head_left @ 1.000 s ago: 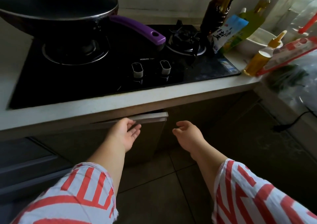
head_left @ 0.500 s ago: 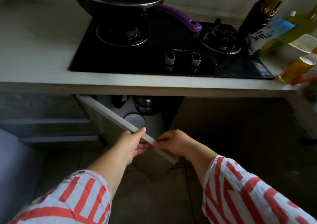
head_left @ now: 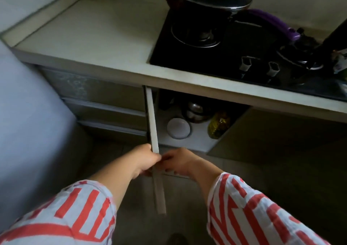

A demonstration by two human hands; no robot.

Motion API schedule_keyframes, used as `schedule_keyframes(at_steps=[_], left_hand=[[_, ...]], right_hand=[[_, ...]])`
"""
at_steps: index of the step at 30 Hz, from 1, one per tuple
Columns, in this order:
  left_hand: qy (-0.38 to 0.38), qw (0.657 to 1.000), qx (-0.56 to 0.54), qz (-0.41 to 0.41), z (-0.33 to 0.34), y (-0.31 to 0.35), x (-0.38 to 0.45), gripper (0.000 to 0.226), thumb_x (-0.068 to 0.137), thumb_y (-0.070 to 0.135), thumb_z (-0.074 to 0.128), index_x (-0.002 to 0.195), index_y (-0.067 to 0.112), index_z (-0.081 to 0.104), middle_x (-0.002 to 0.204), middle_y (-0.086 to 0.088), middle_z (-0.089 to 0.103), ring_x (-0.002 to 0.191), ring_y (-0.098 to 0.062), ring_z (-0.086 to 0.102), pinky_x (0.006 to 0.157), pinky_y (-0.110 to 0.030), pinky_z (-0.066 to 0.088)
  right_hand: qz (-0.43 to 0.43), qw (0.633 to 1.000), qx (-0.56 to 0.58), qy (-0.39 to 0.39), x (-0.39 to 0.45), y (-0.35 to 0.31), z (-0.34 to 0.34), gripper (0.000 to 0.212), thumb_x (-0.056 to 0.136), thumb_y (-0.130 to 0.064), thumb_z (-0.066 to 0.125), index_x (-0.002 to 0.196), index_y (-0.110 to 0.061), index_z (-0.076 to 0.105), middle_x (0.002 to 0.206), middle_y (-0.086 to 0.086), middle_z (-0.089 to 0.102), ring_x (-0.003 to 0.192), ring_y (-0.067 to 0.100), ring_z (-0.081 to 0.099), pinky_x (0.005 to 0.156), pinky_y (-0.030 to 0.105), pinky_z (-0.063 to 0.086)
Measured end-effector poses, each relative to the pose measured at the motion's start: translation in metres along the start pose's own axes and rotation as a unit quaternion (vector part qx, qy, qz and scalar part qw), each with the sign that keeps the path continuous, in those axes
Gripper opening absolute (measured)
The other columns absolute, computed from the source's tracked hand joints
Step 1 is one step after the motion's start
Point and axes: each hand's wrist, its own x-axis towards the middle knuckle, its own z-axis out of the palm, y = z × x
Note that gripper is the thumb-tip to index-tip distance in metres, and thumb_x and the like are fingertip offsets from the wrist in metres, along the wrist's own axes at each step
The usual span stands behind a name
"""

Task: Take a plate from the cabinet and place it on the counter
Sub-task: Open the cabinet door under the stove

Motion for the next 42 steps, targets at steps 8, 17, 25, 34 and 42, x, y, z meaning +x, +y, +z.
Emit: schedule_keyframes(at_steps=[8, 17, 25, 34, 42], left_hand=[[0.047, 0.990, 0.130, 0.026, -0.085, -0.035, -0.011, 0.048, 0.087, 0.030, 0.055, 0.131, 0.020, 0.038, 0.112, -0.009, 0.057, 0.090, -0.019, 0.057, 0.064, -0.031, 0.048], [0.037, 0.975, 0.216, 0.043, -0.122, -0.046, -0.013, 0.062, 0.095, 0.027, 0.040, 0.150, 0.028, 0.011, 0.151, -0.010, 0.035, 0.129, -0.031, 0.045, 0.099, -0.042, 0.042], [0.097, 0.970, 0.221, 0.041, -0.112, -0.034, -0.012, 0.064, 0.091, 0.029, 0.047, 0.148, 0.023, 0.019, 0.145, -0.011, 0.042, 0.121, -0.030, 0.052, 0.092, -0.040, 0.049], [0.183, 0.932, 0.153, 0.271, -0.056, 0.029, 0.017, 0.023, 0.089, 0.021, 0.046, 0.107, 0.029, 0.060, 0.106, 0.014, 0.060, 0.095, -0.005, 0.055, 0.072, -0.017, 0.041], [0.109, 0.990, -0.005, 0.086, 0.030, 0.046, 0.113, 0.011, 0.084, 0.024, 0.055, 0.087, 0.034, 0.058, 0.101, 0.000, 0.064, 0.096, -0.019, 0.063, 0.085, -0.036, 0.053]], right_hand=[[0.000, 1.000, 0.022, -0.007, 0.029, -0.042, 0.056, 0.038, 0.082, -0.034, 0.067, 0.117, -0.021, 0.065, 0.091, -0.001, 0.070, 0.070, 0.007, 0.062, 0.057, 0.017, 0.044], [0.030, 0.998, -0.012, 0.048, 0.039, -0.047, 0.046, 0.030, 0.079, -0.040, 0.066, 0.108, -0.032, 0.066, 0.088, -0.010, 0.065, 0.078, 0.009, 0.061, 0.071, 0.024, 0.050], [0.059, 0.993, -0.018, 0.100, 0.024, -0.026, 0.016, 0.042, 0.080, -0.038, 0.067, 0.120, -0.024, 0.062, 0.106, 0.000, 0.069, 0.087, 0.015, 0.066, 0.075, 0.028, 0.051], [0.081, 0.989, 0.023, 0.121, 0.056, 0.037, -0.052, 0.030, 0.084, -0.033, 0.063, 0.111, -0.021, 0.066, 0.113, 0.006, 0.070, 0.102, 0.023, 0.067, 0.075, 0.032, 0.052], [0.090, 0.986, 0.046, 0.131, 0.107, 0.114, -0.107, 0.024, 0.090, -0.020, 0.057, 0.109, -0.009, 0.067, 0.113, 0.016, 0.070, 0.104, 0.033, 0.065, 0.095, 0.044, 0.052]])
